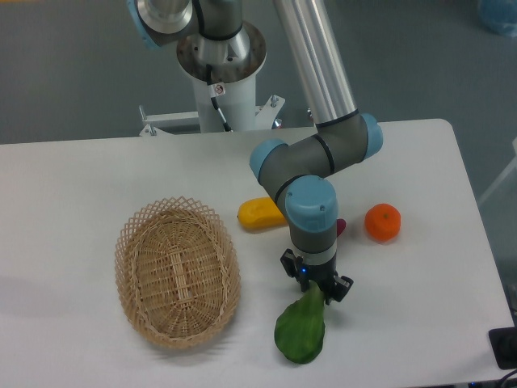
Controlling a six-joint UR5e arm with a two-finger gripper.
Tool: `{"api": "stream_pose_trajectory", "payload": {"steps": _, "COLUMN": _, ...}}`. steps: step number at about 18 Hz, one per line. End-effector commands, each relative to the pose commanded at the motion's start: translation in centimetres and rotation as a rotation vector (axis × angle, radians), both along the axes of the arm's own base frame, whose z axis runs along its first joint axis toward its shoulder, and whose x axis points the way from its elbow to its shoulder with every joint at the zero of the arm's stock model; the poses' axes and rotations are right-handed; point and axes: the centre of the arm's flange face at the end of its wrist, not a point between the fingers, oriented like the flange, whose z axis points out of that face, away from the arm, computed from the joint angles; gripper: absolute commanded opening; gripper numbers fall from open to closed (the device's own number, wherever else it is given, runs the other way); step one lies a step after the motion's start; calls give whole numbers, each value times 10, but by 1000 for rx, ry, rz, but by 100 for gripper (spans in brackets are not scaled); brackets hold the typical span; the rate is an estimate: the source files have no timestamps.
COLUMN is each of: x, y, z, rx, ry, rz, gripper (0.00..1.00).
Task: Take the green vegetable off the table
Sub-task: 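Lower the gripper onto the bok choy stem and close it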
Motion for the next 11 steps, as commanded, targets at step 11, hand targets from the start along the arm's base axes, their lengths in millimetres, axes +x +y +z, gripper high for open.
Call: {"api": "stream_pose_trajectory", "payload": {"steps": 11, "x": -11, "y": 5, "z": 76, "rx": 58, "ry": 74, "rz": -25, "gripper": 29}}
